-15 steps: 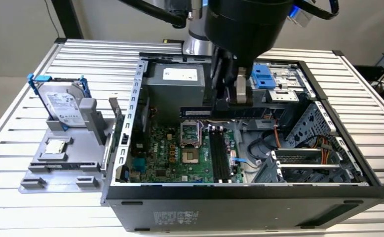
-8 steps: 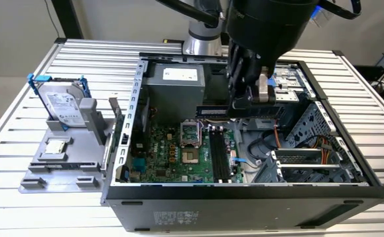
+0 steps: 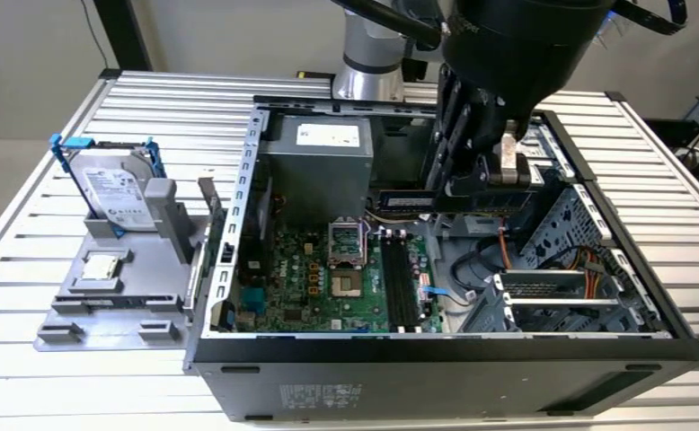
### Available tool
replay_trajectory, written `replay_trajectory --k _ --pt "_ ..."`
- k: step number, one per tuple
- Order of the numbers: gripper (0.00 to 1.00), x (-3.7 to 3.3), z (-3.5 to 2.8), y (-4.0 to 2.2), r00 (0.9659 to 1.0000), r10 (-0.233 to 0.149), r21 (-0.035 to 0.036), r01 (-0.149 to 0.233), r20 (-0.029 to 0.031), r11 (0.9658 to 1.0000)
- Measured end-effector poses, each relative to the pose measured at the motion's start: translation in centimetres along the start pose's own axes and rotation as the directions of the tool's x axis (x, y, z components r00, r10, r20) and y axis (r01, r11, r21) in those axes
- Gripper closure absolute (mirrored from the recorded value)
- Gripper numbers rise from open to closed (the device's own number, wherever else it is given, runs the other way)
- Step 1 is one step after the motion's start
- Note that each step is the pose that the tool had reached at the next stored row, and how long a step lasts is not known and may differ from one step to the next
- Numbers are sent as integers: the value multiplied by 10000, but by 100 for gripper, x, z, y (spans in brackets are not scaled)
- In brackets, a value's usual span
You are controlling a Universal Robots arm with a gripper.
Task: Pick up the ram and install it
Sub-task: 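Pick up the ram and move it above insertion slot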
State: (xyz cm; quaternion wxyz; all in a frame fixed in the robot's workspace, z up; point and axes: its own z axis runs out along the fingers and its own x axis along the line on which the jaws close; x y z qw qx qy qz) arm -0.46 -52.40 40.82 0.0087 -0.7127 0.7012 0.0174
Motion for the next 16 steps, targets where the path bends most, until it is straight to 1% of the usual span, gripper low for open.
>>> replay_trajectory --k 4,6,8,16 --pt "100 -1 0 -2 10000 0 0 0 1 10000" --pt "100 -31 1 -8 10000 2 0 -2 -4 10000" --pt "100 -108 4 -11 10000 1 -1 -1 -12 10000" --pt "100 -472 17 -26 10000 2 0 -2 -30 10000"
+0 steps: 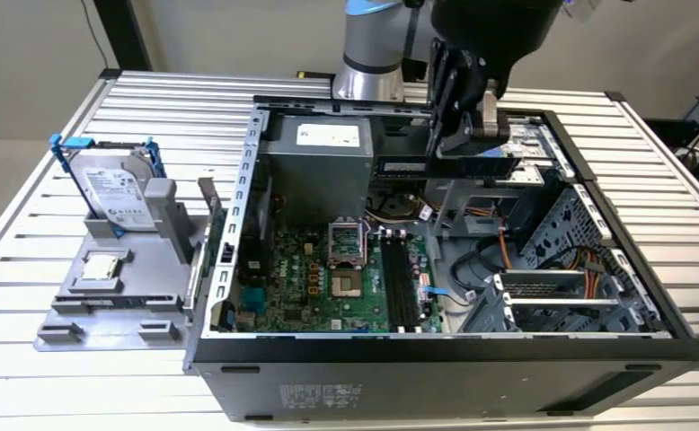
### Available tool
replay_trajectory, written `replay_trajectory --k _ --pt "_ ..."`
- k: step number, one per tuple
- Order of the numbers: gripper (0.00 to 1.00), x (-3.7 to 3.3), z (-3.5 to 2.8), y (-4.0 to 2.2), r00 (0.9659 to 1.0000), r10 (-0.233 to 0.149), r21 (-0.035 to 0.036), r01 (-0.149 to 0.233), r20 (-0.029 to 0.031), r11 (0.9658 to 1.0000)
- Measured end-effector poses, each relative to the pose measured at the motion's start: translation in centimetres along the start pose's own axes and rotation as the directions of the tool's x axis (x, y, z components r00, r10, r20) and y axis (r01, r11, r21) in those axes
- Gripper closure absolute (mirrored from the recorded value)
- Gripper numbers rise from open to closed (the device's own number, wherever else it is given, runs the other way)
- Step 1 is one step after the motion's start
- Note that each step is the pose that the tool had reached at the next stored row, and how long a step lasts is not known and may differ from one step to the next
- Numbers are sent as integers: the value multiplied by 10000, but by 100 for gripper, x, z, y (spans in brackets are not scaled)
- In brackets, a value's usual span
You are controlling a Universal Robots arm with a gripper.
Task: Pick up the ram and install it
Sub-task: 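Pick up the ram and move it above insertion slot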
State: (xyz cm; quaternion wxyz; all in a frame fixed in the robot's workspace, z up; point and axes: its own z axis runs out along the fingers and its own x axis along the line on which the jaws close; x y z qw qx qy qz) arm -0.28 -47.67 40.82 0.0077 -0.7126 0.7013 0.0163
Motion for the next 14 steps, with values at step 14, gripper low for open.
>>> replay_trajectory --k 14 --pt "100 -249 13 -101 10000 27 -104 -27 -2 9999"
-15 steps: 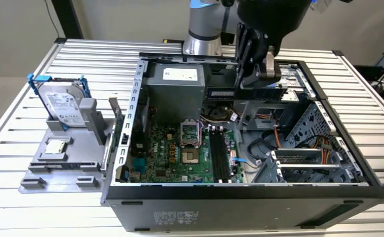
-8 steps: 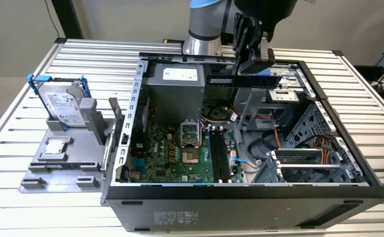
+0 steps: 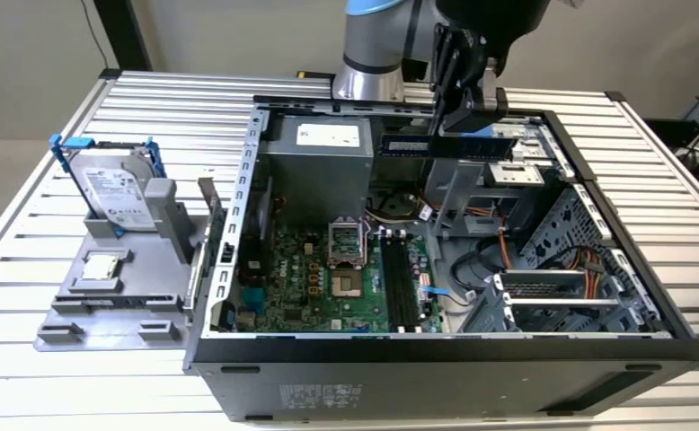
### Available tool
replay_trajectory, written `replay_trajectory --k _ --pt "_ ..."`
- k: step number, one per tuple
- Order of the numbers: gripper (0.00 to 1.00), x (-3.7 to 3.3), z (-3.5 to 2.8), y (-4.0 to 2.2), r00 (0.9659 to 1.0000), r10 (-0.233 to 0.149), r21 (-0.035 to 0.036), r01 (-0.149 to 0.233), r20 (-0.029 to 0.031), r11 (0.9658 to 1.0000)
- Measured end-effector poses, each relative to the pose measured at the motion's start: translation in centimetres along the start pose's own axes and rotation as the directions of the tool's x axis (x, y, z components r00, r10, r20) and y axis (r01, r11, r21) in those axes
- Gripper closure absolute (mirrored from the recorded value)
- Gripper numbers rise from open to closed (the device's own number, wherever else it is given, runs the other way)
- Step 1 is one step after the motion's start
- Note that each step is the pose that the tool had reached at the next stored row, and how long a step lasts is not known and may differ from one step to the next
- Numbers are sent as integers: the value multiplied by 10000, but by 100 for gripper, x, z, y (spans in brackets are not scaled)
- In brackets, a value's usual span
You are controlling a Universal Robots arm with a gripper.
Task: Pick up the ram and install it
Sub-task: 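Pick up the ram and move it above insertion slot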
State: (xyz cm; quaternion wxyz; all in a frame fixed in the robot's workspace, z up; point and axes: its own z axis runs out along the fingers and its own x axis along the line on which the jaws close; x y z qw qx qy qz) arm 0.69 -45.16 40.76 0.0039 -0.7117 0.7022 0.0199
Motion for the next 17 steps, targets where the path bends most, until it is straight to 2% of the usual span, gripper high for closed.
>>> replay_trajectory --k 13,17 --pt "100 0 1 0 10000 29 -13 -29 2 10000" --pt "100 0 1 -1 9998 199 -7 -199 6 9998"
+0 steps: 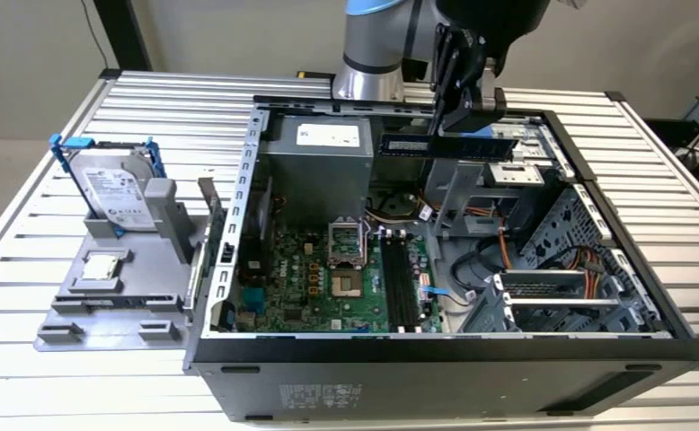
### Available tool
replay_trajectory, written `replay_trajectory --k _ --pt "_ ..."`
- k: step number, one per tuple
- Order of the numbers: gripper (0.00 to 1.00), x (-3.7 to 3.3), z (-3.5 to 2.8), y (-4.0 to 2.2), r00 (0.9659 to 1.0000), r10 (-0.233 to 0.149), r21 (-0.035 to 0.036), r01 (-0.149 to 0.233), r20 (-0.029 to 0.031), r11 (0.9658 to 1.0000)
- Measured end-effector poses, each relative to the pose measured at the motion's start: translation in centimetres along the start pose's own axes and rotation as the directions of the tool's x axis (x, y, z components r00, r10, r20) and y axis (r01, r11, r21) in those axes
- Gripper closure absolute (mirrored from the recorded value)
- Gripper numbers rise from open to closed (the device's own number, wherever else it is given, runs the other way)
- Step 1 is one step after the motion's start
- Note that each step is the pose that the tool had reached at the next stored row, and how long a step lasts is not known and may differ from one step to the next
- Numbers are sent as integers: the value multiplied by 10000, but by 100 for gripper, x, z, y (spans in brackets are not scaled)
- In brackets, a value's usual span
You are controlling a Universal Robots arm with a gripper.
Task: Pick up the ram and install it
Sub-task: 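Pick up the ram and move it above insertion slot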
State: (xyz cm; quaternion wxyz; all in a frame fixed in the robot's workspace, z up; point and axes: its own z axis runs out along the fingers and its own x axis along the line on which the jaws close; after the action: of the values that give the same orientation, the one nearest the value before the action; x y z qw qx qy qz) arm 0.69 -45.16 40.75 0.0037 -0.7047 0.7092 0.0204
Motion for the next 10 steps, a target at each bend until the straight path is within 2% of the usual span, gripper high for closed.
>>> replay_trajectory --k 6,10 --pt "100 0 0 0 9983 589 20 -589 15 9983" --pt "100 0 0 0 9936 1127 37 -1128 29 9936"
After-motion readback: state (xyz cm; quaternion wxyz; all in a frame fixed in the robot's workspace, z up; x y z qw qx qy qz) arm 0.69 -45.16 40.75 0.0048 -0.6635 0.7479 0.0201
